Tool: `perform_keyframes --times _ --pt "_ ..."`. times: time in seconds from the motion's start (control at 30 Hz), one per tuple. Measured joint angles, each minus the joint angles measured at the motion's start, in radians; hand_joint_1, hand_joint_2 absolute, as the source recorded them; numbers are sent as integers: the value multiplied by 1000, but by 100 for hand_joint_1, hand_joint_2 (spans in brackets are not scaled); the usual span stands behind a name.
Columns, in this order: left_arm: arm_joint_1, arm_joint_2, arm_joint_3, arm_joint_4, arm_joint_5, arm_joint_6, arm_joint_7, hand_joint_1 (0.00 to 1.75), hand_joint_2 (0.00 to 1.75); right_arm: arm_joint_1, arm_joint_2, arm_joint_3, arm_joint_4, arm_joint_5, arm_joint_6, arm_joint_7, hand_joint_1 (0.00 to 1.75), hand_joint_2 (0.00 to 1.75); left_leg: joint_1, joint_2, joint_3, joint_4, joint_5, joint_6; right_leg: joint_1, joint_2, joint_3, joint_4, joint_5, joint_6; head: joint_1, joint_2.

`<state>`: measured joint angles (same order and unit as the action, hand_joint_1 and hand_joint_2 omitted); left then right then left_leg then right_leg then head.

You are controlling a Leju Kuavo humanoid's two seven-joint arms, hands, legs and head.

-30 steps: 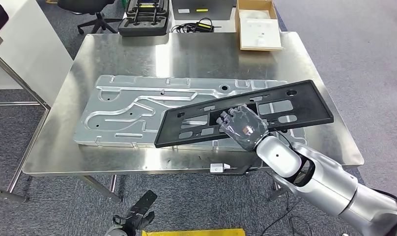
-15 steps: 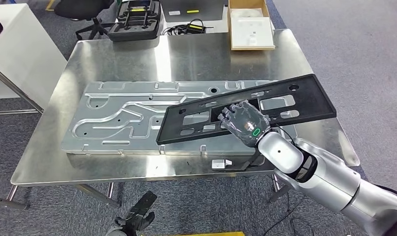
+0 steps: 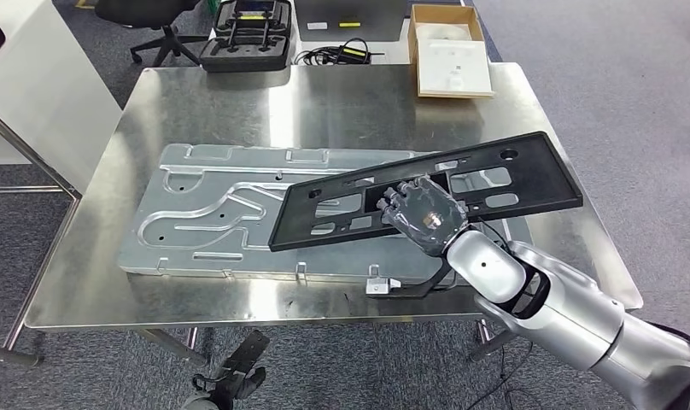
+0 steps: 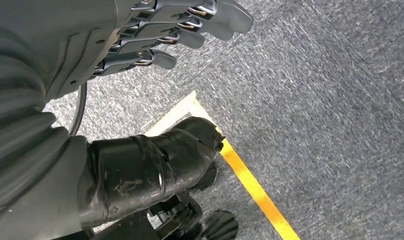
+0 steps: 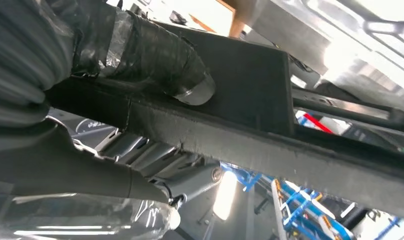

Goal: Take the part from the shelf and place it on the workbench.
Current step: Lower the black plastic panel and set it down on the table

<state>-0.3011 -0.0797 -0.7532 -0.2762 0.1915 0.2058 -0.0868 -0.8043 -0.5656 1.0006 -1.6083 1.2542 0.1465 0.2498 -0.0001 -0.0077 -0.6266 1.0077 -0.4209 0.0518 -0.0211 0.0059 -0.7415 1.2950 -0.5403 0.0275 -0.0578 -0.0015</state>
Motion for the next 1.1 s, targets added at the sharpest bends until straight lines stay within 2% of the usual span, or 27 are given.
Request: perform_keyframes --times 0.07,0.1,0.13,0.17,0.27,0.33,0.37,0.43,0.47,0.5,0.53,0.6,0.63,0.67,0.73,0.8,0.83,0.87,0.93,0.97,1.0,1.03,1.1 --pt "2 0 1 0 0 0 -1 0 175 -1 0 -1 0 7 -4 4 175 175 1 -1 6 12 -15 -6 -5 -2 35 -105 77 4 0 0" --pt "2 0 1 0 0 -1 -2 0 175 -1 -1 -1 0 13 -9 8 175 175 0 -2 7 22 -23 -11 -4 -2 60 -163 103 5 1 0" --pt "2 0 2 0 0 -1 -3 0 175 -1 -1 -2 -1 20 -16 11 175 175 -2 -2 5 29 -30 -16 -4 -2 79 -204 115 2 1 0" --pt "2 0 2 0 -1 -1 -3 0 175 0 -2 -3 -2 26 -22 14 175 175 -3 -3 3 34 -34 -21 -2 0 87 -224 114 -1 0 0" --pt "3 0 5 0 -1 -2 -4 0 175 3 -4 -7 -4 35 -31 17 175 175 -3 -2 1 38 -40 -33 -1 4 92 -232 107 -17 -3 0" --pt "2 0 5 0 -2 -2 -5 0 175 4 -6 -11 -6 42 -43 20 175 175 0 1 -17 80 -65 -44 -5 3 101 -237 105 -28 -5 0" --pt "1 0 5 0 -3 -2 -5 0 175 5 -6 -16 -7 49 -55 22 175 175 2 2 -42 129 -87 -50 -6 3 106 -238 103 -32 -7 0" --pt "3 0 6 0 -8 -4 -4 0 175 9 -7 -26 -8 65 -87 28 175 175 5 3 -113 258 -129 -58 -6 2 112 -239 98 -37 -8 0" --pt "4 0 6 0 -9 -5 -4 0 175 13 -7 -30 -8 71 -100 30 175 175 6 3 -142 300 -132 -59 -5 3 115 -238 96 -38 -9 0" --pt "4 0 6 0 -11 -5 -4 0 175 17 -7 -33 -8 74 -108 31 175 175 6 3 -154 308 -118 -58 -5 4 120 -238 92 -38 -9 0" --pt "4 0 6 0 -11 -5 -3 0 175 20 -7 -35 -8 76 -112 32 175 175 6 3 -146 275 -85 -55 -4 5 125 -238 88 -37 -8 0" --pt "3 0 6 0 -12 -5 -3 0 175 24 -7 -42 -9 77 -113 32 175 175 4 2 -90 140 -9 -43 -3 6 137 -240 80 -33 -8 0" --pt "2 0 6 0 -12 -5 -3 0 175 24 -7 -46 -9 77 -113 32 175 175 1 2 -63 79 12 -37 -2 7 140 -240 77 -30 -8 0" --pt "2 0 6 0 -12 -5 -3 0 175 25 -7 -50 -9 77 -114 32 175 175 -2 1 -46 43 19 -32 -2 7 141 -243 75 -25 -8 0" --pt "1 0 6 0 -12 -5 -2 0 175 27 -7 -53 -9 85 -122 33 175 175 -7 1 -38 24 13 -27 -1 8 142 -250 75 -14 -8 0" --pt "1 -1 6 0 -13 -5 -2 0 175 34 -9 -59 -10 109 -154 34 175 175 -2 2 -28 10 15 -20 -2 6 142 -249 69 -3 -7 0" --pt "0 -2 6 0 -15 -6 -1 0 175 38 -10 -65 -12 128 -182 35 175 175 1 2 -21 2 16 -14 -1 5 134 -227 56 -1 -6 0" --pt "0 -3 6 0 -17 -6 0 0 175 44 -11 -73 -13 150 -216 37 175 175 3 2 -14 -5 16 -9 -1 3 114 -184 34 0 -5 0" --pt "-1 -5 6 0 -20 -8 5 0 175 63 -11 -90 -14 198 -284 45 175 175 1 1 -6 -6 11 0 1 2 50 -62 -13 1 -5 0" --pt "0 -5 6 0 -22 -8 7 0 175 78 -11 -98 -14 223 -314 48 175 175 1 1 -2 -5 7 1 1 2 21 -14 -23 2 -4 0" --pt "2 -6 6 0 -23 -8 9 0 175 94 -11 -107 -14 243 -341 50 175 175 1 -1 2 -3 3 1 1 2 5 2 -13 4 -4 0" --pt "4 -6 6 0 -24 -8 11 0 175 109 -11 -116 -14 258 -364 50 175 175 1 -3 6 0 -2 1 0 1 7 -19 15 5 -4 0" --pt "5 -8 6 0 -27 -8 11 0 175 132 -11 -140 -13 273 -410 50 175 175 1 -6 12 13 -16 -5 -2 -1 50 -135 88 5 -4 0"
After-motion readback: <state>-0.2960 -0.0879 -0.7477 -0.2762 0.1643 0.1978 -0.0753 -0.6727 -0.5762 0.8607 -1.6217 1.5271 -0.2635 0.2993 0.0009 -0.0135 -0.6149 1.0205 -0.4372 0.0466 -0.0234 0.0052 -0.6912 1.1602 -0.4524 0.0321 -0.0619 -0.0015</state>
